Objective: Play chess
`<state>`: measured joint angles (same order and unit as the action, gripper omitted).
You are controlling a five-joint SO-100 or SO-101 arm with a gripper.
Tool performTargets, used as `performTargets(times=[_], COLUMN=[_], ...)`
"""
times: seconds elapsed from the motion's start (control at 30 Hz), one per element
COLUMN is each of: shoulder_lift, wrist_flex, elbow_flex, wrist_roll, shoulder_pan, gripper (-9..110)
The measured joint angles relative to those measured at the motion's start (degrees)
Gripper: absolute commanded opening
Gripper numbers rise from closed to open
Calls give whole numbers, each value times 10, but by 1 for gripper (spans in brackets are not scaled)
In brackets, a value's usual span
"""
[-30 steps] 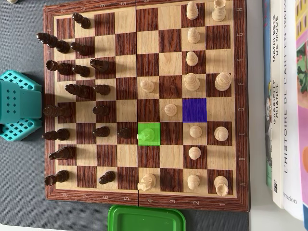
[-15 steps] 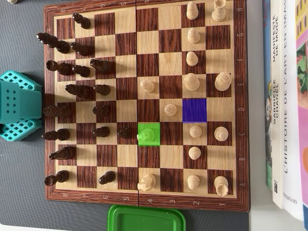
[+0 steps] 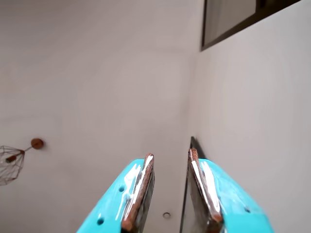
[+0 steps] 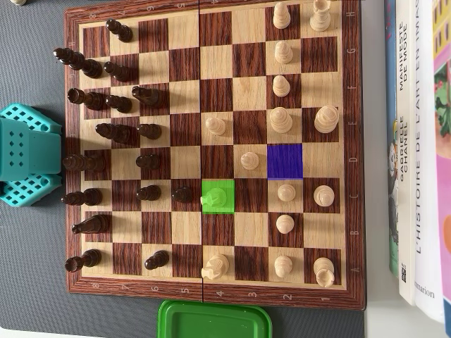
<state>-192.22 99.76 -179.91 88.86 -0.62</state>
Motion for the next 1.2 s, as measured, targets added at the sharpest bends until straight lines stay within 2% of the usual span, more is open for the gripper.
performTargets(times=[0.23, 1.2], shoulder_lift=[0, -1], wrist_flex=[36, 36], elbow_flex=[0, 0], wrist_roll=[-43, -44], shoulder_pan=[0, -1], gripper=[11, 11])
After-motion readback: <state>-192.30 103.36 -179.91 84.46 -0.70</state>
